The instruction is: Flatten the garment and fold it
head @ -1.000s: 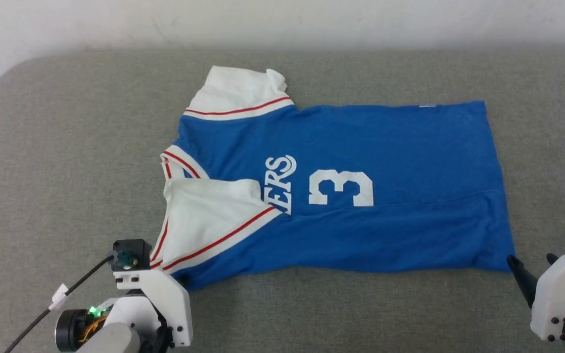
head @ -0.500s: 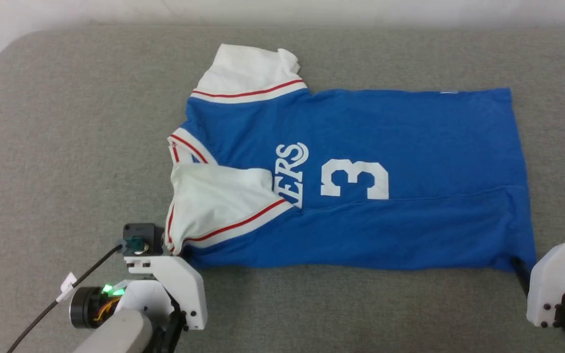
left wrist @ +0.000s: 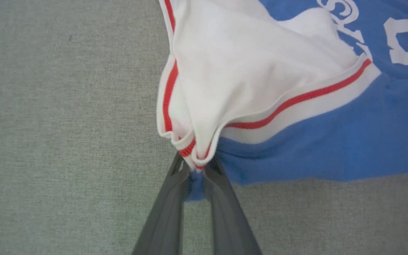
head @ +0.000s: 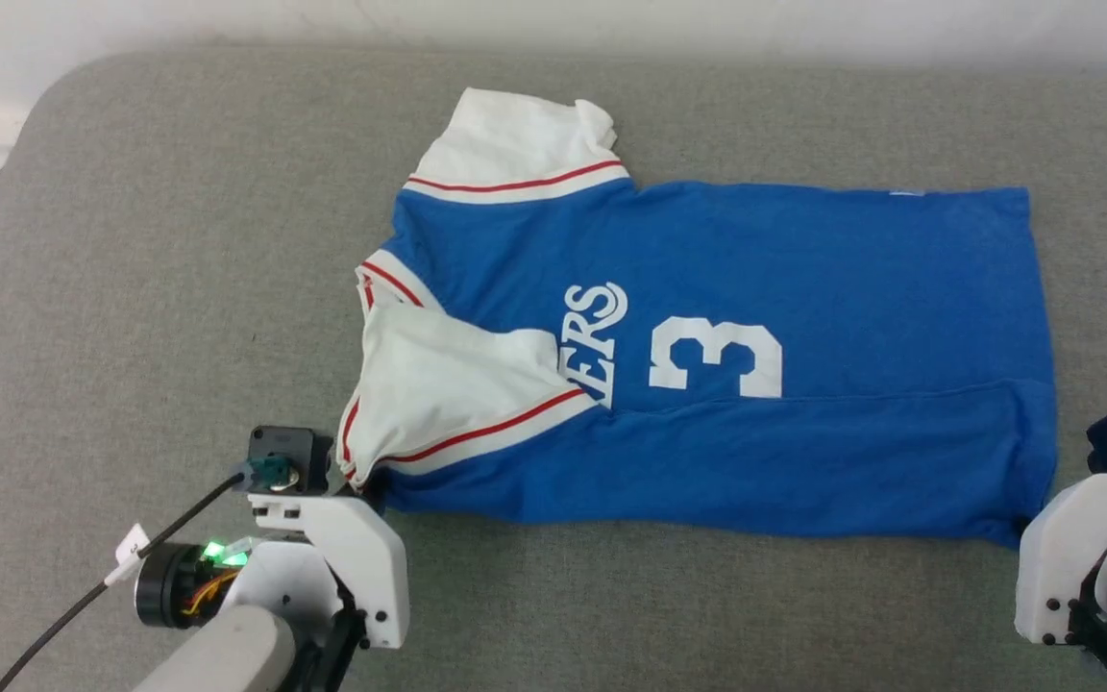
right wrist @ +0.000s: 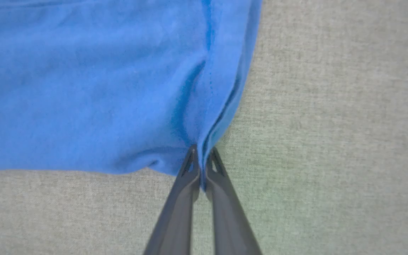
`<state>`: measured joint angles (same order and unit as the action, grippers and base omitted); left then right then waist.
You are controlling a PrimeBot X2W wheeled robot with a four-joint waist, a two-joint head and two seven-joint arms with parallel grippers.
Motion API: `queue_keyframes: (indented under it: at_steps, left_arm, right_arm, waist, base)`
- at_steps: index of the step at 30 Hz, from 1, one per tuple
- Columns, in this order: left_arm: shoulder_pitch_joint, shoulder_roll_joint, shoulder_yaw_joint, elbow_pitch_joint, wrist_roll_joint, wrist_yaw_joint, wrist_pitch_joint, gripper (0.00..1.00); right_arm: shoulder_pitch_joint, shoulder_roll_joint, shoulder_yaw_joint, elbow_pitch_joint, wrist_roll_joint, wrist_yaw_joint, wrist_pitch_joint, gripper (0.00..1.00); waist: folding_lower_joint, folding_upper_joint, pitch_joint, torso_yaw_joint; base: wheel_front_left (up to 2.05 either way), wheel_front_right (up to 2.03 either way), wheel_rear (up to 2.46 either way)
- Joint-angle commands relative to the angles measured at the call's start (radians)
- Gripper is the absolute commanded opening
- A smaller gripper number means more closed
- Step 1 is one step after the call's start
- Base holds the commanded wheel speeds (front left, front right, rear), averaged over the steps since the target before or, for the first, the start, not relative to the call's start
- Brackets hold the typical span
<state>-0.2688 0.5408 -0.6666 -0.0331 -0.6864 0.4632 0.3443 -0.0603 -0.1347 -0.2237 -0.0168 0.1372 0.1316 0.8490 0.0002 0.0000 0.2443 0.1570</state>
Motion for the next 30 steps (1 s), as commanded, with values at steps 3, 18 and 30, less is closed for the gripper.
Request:
queue_keyframes:
  at_steps: [3,18,30]
  left_arm:
    - [0.022,0.023,0.002,-0.002,-0.008,-0.003,0.006,0.0]
    - [0.186,0.153,0.003,-0.078,-0.102,-0.005,0.117,0.0]
    - [0.218,0.087,-0.025,-0.022,-0.117,-0.019,0.077,0.56]
  right_arm:
    - [0.008,-0.027,-0.004,0.004,0.019,-0.001,0.001,0.0]
    - [0.184,-0.148,-0.013,-0.152,0.157,-0.001,0.142,0.0]
    - [0.235,-0.102,-0.019,-0.078,0.105,-0.001,0.119,0.19]
  waist:
    - [-0.0002,0.0,-0.035,-0.018]
    - [-0.0002,0.0,-0.162,-0.038]
    - [-0.0002,0.0,-0.141,-0.028]
  base:
    - [0.0,0.0,0.0]
    - [0.0,0.0,0.0]
    - [0.0,0.0,0.0]
